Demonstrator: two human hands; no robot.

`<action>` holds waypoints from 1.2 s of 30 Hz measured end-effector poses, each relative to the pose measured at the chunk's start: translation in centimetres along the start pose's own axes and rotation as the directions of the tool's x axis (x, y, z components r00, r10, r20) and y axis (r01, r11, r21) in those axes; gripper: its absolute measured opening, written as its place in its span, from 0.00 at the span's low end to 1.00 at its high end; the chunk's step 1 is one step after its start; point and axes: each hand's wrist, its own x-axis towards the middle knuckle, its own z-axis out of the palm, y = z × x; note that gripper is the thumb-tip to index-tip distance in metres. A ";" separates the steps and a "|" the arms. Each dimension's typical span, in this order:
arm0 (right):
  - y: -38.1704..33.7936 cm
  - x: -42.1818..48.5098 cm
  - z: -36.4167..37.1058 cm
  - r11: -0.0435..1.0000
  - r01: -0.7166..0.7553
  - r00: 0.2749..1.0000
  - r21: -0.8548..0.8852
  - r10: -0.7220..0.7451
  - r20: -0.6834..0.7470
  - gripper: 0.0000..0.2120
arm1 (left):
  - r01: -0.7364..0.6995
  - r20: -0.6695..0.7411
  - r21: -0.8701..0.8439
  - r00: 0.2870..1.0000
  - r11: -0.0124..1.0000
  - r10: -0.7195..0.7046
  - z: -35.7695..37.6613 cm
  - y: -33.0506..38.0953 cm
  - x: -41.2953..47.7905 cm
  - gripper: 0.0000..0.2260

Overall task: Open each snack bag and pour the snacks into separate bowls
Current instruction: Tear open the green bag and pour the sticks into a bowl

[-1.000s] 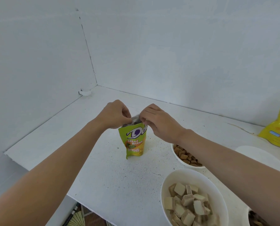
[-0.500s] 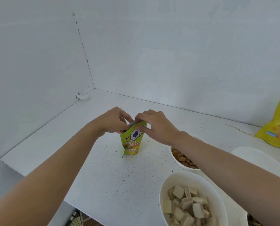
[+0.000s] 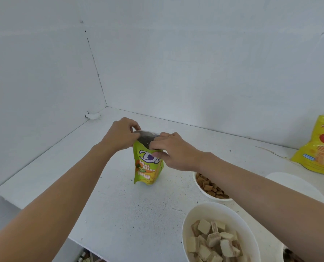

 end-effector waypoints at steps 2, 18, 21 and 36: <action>0.8 -0.5 0.0 1.000 -0.017 0.999 -0.012 0.016 -0.028 0.04 | 0.021 0.098 -0.018 0.995 1.000 -0.019 -0.6 0.2 -0.1 0.04; 0.4 -1.8 0.0 0.998 0.010 1.000 0.069 -0.009 -0.025 0.04 | -0.053 0.282 0.043 0.959 0.998 0.039 1.2 -0.7 -0.3 0.11; 0.3 -1.8 -0.1 0.999 0.014 1.000 0.030 -0.014 0.027 0.04 | -0.040 0.271 0.060 0.962 0.997 0.023 1.2 -1.0 -0.1 0.12; 1.1 -2.2 -0.5 0.999 -0.004 1.000 -0.051 0.005 0.026 0.07 | 0.100 0.398 -0.139 0.917 0.985 -0.037 1.4 0.0 -0.4 0.11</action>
